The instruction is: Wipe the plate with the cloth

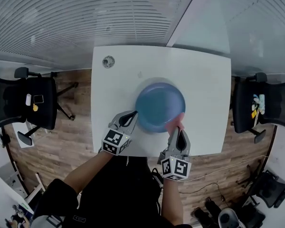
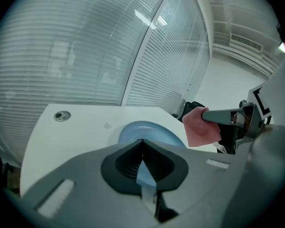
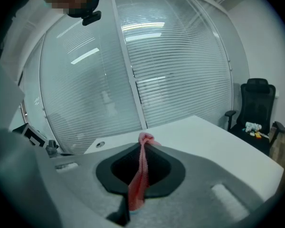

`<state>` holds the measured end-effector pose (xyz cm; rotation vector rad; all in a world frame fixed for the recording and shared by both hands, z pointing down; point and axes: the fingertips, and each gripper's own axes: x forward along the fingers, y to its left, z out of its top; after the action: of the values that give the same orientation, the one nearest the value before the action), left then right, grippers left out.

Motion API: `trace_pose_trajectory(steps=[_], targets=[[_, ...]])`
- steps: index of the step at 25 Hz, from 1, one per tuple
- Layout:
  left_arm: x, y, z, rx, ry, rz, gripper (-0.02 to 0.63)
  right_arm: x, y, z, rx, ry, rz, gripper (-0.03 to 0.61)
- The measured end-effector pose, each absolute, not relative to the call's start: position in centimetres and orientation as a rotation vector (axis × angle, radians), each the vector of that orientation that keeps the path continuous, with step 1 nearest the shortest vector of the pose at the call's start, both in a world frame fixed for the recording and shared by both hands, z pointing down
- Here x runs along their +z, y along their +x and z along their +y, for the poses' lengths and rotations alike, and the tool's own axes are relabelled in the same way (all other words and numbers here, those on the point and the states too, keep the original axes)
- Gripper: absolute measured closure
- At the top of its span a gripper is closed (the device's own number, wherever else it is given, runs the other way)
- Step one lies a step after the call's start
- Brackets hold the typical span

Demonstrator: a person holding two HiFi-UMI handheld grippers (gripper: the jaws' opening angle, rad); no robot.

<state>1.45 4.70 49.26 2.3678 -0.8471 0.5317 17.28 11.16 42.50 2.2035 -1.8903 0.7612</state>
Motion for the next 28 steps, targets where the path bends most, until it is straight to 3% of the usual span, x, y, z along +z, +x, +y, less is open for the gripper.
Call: trace_pose_trajectory(steps=[16, 21, 25, 28], targets=[[55.6, 1.1, 4.6, 0.649, 2.141, -0.872, 0.443, 49.0, 18.4, 7.8, 0.933, 2.160, -1.759, 0.565], [57.1, 1.7, 5.2, 0.671, 2.096, -0.824, 0.445, 50.8, 18.3, 7.1, 0.963, 2.122, -1.736, 0.565], [58.0, 1.6, 4.9, 0.686, 2.074, -0.830, 0.494, 52.0, 17.5, 6.7, 1.046, 2.083, -1.735, 0.565], [58.2, 1.7, 4.8, 0.681, 2.053, -0.820, 0.485, 53.4, 16.7, 6.5, 1.096, 2.017, -1.696, 0.565]])
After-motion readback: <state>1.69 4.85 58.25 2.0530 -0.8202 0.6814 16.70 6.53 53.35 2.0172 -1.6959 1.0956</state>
